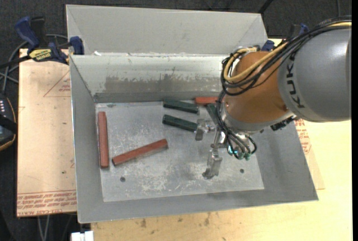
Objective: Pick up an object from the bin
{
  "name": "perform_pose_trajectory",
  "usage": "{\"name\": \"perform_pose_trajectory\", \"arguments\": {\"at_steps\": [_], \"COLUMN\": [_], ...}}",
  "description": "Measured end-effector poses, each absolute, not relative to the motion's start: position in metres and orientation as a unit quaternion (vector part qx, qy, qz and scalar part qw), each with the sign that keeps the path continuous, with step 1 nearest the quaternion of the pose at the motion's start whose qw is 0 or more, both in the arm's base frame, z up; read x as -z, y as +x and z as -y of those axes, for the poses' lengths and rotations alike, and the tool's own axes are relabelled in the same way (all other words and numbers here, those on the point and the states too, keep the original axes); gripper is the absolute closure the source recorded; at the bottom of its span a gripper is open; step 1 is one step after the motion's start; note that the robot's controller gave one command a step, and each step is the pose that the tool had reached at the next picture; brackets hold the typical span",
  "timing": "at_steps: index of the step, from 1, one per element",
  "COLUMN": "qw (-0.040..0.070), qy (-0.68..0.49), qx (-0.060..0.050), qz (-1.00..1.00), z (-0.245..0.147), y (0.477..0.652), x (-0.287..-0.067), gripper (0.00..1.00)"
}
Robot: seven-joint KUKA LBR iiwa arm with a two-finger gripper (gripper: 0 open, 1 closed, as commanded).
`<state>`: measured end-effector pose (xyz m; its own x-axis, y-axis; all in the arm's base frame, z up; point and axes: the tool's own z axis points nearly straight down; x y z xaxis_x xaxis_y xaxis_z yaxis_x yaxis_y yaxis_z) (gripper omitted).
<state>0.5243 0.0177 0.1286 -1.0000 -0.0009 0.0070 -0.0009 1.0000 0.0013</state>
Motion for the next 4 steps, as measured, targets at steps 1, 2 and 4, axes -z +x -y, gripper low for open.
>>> {"name": "perform_pose_trajectory", "arguments": {"at_steps": [1, 2, 4], "qw": [-0.005, -0.003, -0.003], "qy": [0.066, 0.067, 0.172], "qx": [0.002, 0.002, 0.001], "qz": [0.998, 0.998, 0.985], "z": [-0.083, -0.143, -0.148], "y": [0.596, 0.575, 0.634], "x": [-0.07, -0.072, -0.076], "gripper": [0.0, 0.0, 1.0]}}
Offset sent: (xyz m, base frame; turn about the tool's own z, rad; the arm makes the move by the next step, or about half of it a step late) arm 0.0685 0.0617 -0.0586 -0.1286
